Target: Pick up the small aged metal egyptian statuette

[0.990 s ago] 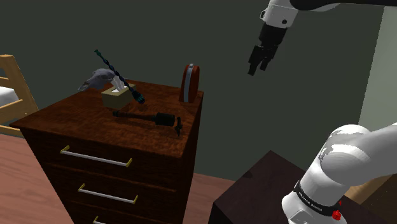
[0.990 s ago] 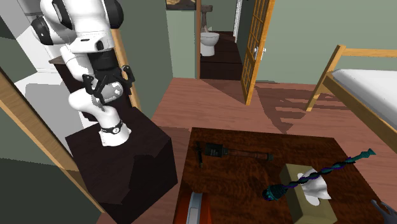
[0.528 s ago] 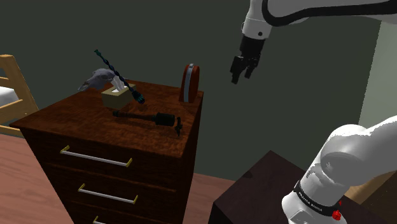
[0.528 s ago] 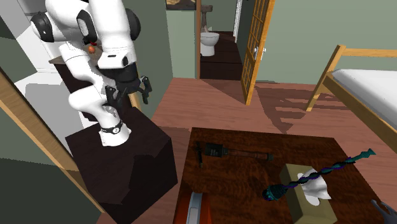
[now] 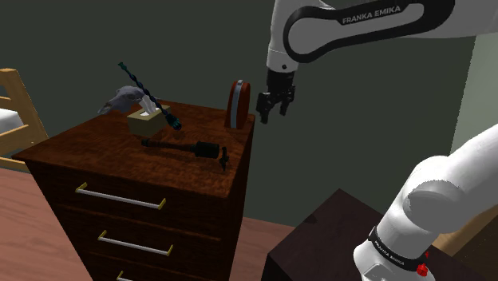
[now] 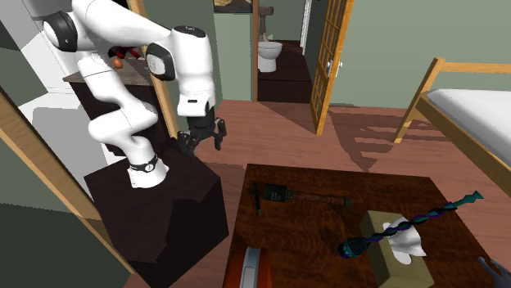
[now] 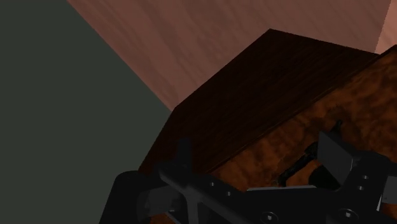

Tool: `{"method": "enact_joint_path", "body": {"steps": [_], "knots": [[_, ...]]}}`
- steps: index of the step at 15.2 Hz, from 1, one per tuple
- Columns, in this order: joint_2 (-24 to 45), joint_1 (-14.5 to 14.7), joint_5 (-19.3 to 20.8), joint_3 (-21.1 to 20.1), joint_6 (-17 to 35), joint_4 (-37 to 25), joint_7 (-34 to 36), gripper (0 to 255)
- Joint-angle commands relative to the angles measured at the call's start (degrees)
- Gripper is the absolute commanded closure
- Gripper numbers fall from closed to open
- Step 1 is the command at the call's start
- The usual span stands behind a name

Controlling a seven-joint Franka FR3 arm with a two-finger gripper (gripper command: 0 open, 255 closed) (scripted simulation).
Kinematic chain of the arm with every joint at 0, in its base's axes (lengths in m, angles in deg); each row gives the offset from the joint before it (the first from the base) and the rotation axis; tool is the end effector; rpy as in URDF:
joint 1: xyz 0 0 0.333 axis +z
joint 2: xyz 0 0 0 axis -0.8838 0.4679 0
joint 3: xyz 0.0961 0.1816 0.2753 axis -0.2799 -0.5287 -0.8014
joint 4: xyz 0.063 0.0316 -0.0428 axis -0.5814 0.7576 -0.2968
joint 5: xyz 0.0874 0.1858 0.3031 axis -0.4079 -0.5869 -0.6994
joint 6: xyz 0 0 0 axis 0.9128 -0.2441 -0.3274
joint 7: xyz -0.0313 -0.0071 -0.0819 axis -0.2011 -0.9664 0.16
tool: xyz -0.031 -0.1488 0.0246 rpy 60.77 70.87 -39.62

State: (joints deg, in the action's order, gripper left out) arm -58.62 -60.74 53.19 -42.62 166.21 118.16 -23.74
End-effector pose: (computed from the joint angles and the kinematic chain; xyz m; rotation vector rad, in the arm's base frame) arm 0.3963 0.1061 0.5079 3.0441 0.0365 0.0866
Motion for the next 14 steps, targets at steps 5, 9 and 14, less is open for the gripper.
{"method": "enact_joint_path", "body": {"steps": [5, 9, 14], "knots": [[12.56, 0.27, 2.44, -4.01, 4.05, -5.42, 7.20, 0], [21.56, 1.02, 5.18, -5.92, 5.75, -10.28, 12.25, 0], [33.28, 3.07, 9.12, -6.87, 6.46, -18.02, 18.13, 0]]}}
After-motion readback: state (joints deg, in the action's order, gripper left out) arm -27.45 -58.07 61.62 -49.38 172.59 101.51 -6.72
